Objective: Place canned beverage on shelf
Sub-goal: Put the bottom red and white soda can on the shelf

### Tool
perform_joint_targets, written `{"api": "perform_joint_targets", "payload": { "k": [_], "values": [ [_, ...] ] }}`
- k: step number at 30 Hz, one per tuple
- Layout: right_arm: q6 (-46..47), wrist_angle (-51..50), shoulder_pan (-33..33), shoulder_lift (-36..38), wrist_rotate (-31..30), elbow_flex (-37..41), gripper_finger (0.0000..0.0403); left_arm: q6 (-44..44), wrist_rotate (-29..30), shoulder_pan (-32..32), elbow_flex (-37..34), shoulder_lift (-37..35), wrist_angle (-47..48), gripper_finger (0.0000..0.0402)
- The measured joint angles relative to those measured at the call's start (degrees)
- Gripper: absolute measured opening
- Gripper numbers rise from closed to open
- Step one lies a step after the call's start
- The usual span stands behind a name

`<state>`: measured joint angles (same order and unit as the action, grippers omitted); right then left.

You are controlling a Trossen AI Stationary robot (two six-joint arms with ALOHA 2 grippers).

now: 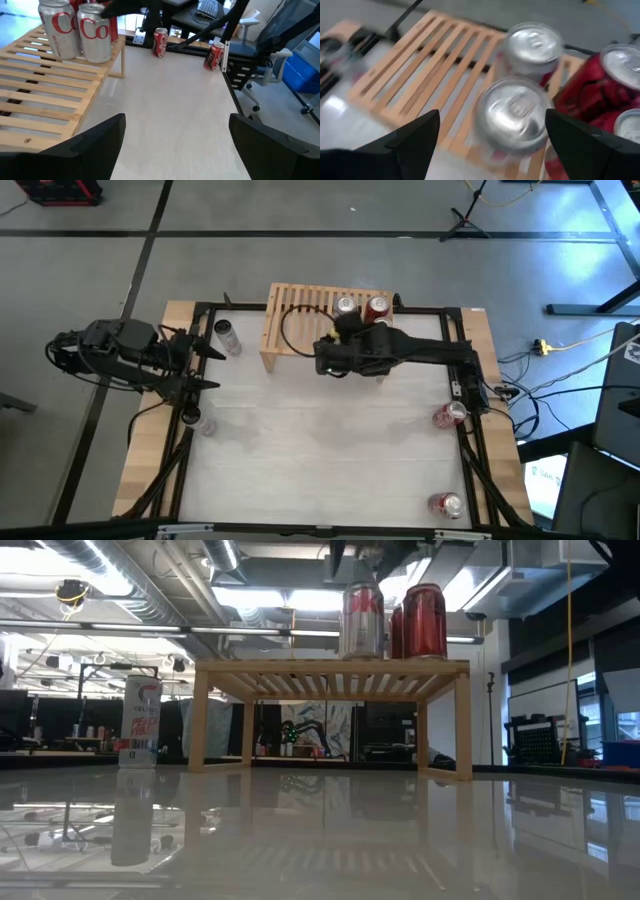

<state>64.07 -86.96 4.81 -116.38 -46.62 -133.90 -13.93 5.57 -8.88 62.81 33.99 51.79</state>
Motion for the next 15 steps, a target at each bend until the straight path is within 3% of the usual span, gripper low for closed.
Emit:
{"api": "perform_joint_targets", "payload": {
  "k": [4, 9, 15],
  "values": [
    [-4.01, -1.01, 2.28, 0.92, 5.59, -0.83, 0.0348, -0.01, 0.09, 0.0, -0.02, 0.01, 0.02, 0.0348],
    [-0.97, -1.79, 8.68, 1.91, 6.27, -0.84, 0.0348, -0.55, 0.09, 0.0, -0.02, 0.01, 0.03, 0.0348],
    [6.3, -3.1, 16.7, 2.7, 14.77, -0.34, 0.0348, -0.64, -0.54, 0.0, -0.02, 0.01, 0.02, 0.0348]
  ]
}}
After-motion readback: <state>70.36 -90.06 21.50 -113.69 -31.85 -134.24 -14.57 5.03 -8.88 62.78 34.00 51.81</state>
